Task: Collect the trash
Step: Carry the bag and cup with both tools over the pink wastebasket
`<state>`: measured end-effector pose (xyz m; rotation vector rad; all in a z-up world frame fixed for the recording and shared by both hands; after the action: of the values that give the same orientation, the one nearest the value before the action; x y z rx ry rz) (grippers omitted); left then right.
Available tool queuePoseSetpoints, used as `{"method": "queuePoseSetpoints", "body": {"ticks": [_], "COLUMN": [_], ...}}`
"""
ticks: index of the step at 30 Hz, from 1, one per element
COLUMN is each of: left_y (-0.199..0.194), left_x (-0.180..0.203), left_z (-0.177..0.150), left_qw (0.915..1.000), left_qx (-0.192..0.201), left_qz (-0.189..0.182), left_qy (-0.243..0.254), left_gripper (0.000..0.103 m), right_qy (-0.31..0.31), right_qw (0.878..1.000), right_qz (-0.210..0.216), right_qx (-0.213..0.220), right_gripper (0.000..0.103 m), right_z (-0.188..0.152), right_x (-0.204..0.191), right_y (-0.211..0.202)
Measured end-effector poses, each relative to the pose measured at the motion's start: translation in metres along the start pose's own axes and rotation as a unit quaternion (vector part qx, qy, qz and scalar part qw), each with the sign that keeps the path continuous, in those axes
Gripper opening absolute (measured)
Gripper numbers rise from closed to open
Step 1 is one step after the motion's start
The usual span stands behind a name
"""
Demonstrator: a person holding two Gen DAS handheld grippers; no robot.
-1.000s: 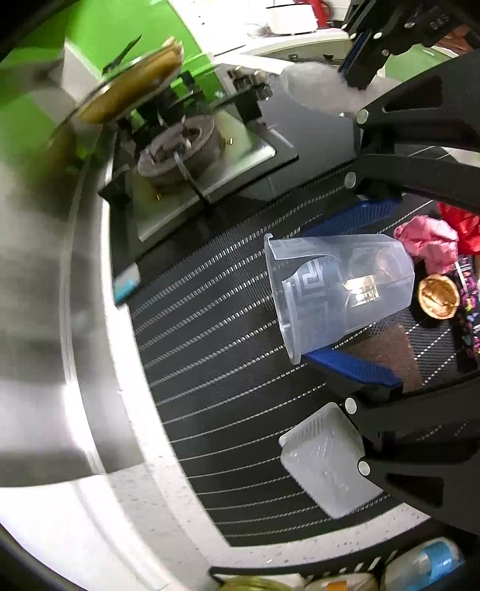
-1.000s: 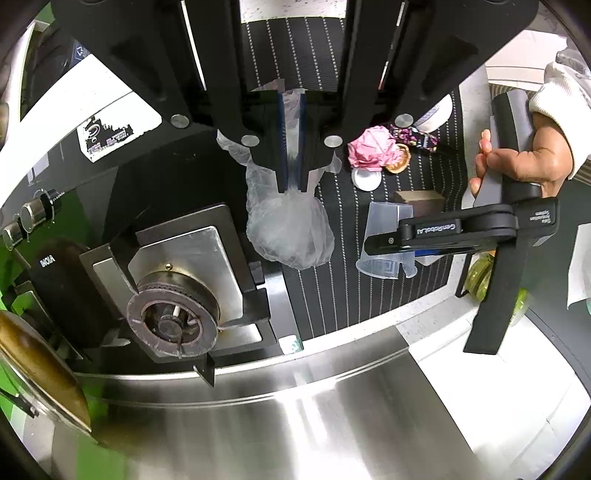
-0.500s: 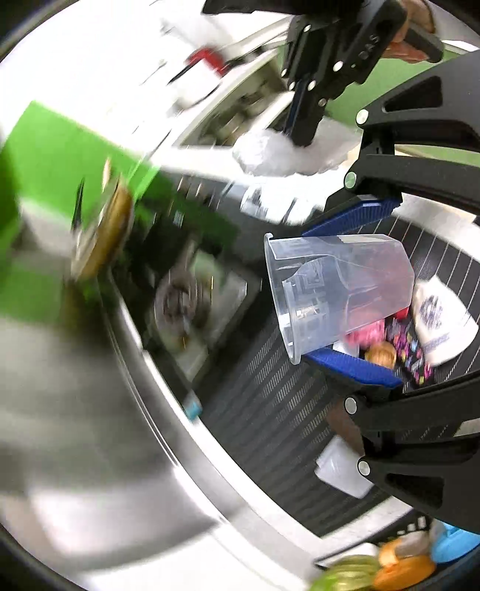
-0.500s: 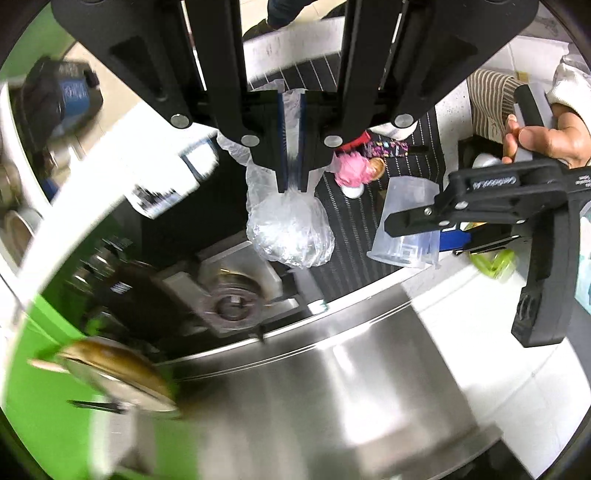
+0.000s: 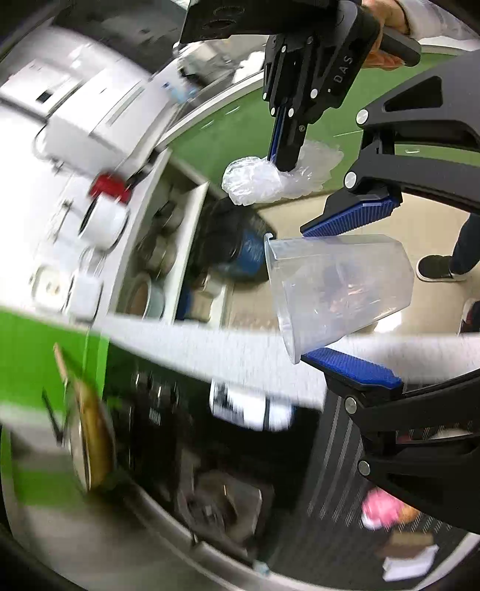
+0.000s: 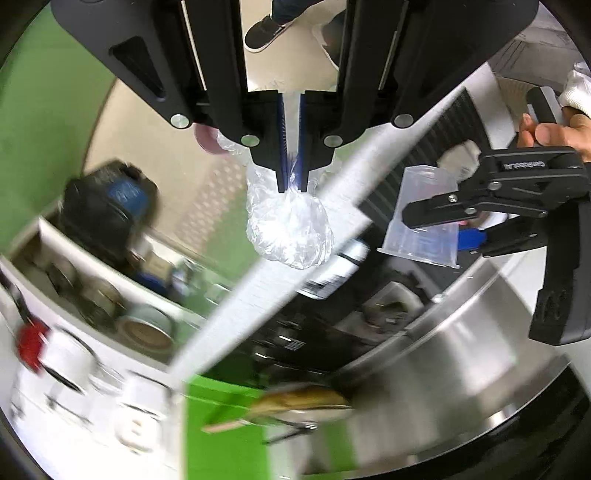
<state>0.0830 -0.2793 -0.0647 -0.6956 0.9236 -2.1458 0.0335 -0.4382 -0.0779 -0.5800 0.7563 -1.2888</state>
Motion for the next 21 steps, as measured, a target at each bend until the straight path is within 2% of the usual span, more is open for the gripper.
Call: {"method": "queuePoseSetpoints", "body": {"ticks": [3, 8, 14, 21], "left_y": [0.036, 0.099, 0.189, 0.291], "left_x": [0.023, 0.037, 0.041, 0.031], "left_z": [0.0, -0.006, -0.034, -0.075], "left_qw": [0.9998, 0.9993, 0.9978, 0.9955], "left_qx": [-0.013, -0.037, -0.066, -0.093], "left_qz": [-0.007, 0.001, 0.003, -0.004], "left_qy": [0.012, 0.009, -0.006, -0.021], "left_gripper": [0.06, 0.06, 0.06, 0.06], "right_qy": [0.021, 0.023, 0.021, 0.045], "right_qw": [1.0, 0.999, 0.997, 0.992], "right_qz": [-0.014, -0.01, 0.005, 0.018], "right_qx": [-0.009, -0.036, -0.072, -0.112], "right_gripper": [0.005, 0.005, 0.005, 0.005], "right_z": [-0.016, -0.036, -0.066, -0.112], "right_x": [0.045, 0.106, 0.163, 0.21], "right_y": [0.005, 0.05, 0.142, 0.26]}}
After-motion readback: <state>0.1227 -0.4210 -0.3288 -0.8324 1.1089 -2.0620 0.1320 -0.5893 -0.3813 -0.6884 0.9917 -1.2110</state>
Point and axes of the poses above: each gripper's, at about its wrist camera, not at the fingertips, and y roughly the way its jaws point, x to its right, z to its top, the point moved 3 cm from there along y, roughly the way its jaws point, and after that the axes turned 7 degrees about y, right-handed, at the moved point
